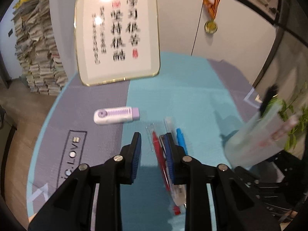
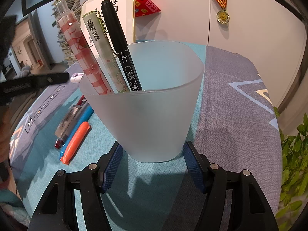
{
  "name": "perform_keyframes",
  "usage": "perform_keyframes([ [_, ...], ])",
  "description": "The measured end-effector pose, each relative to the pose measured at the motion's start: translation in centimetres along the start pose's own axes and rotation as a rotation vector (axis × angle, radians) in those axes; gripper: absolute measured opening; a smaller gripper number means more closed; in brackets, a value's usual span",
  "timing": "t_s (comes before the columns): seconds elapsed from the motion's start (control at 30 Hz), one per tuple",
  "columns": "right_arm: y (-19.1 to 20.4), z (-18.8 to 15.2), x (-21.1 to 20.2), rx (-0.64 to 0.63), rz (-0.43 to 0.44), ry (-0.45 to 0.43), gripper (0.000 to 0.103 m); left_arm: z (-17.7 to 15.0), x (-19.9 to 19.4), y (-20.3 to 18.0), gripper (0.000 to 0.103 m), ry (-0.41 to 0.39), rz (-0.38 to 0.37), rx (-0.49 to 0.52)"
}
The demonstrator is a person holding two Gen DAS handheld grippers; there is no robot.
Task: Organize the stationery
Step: 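Close the left gripper on the red pen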
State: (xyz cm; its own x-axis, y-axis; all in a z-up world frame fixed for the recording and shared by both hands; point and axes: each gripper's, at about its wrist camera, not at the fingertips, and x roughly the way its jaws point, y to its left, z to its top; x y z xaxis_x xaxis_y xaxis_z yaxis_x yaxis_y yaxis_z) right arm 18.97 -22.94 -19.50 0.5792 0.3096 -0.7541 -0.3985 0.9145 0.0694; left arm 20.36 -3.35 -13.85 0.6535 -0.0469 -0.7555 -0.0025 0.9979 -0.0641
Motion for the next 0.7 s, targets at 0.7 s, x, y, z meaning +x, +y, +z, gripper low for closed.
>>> perform_keyframes([
  [0.7, 0.0, 0.0, 0.0, -0.001, -0.001, 0.0, 0.067, -2.1, 2.6, 0.4, 0.014, 0.13, 0.041, 0.055],
])
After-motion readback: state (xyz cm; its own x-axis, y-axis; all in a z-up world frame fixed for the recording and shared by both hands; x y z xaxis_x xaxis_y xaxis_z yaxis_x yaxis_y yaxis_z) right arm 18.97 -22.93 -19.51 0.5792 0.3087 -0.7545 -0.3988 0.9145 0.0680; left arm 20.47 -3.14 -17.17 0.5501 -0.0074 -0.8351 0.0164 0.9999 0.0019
